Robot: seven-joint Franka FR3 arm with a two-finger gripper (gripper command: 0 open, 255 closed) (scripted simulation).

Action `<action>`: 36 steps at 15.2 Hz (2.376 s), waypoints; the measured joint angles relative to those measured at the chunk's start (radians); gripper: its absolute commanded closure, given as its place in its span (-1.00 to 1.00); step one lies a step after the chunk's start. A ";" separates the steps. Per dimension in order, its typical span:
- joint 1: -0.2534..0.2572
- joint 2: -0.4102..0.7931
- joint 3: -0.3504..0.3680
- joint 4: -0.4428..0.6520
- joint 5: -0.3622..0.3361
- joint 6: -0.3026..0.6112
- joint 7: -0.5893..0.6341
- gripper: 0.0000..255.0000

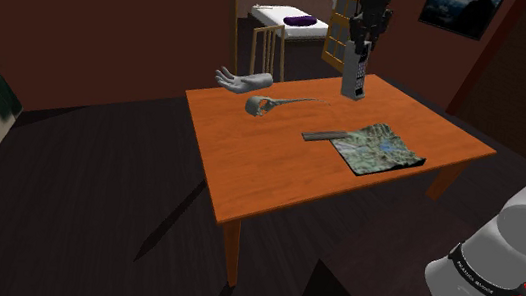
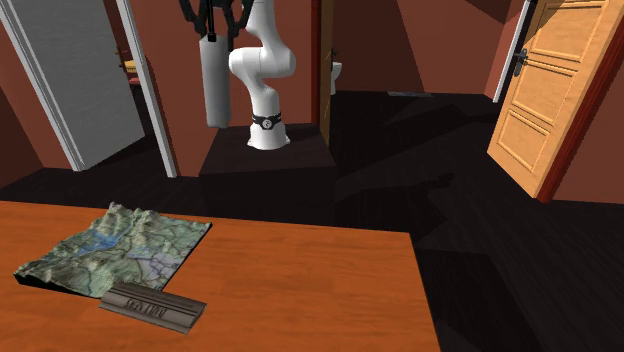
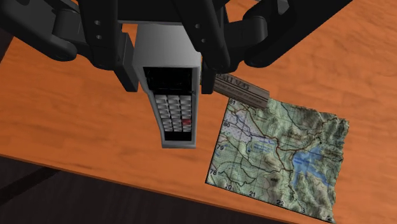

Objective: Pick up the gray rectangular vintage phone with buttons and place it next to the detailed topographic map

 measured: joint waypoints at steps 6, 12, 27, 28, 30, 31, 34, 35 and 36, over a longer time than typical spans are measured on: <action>-0.032 -0.027 -0.036 -0.069 -0.004 0.050 -0.064 1.00; -0.033 -0.038 -0.038 -0.163 -0.005 0.132 -0.055 1.00; -0.035 -0.016 -0.040 -0.336 -0.012 0.327 -0.032 1.00; -0.035 -0.015 -0.040 -0.352 -0.013 0.343 -0.031 1.00; -0.036 -0.007 -0.041 -0.369 -0.015 0.368 -0.028 1.00; -0.036 -0.005 -0.041 -0.381 -0.016 0.382 -0.026 1.00; -0.036 0.009 -0.041 -0.403 -0.018 0.418 -0.021 1.00; -0.036 0.014 -0.041 -0.412 -0.019 0.432 -0.018 1.00; -0.036 0.018 -0.040 -0.421 -0.020 0.444 -0.016 1.00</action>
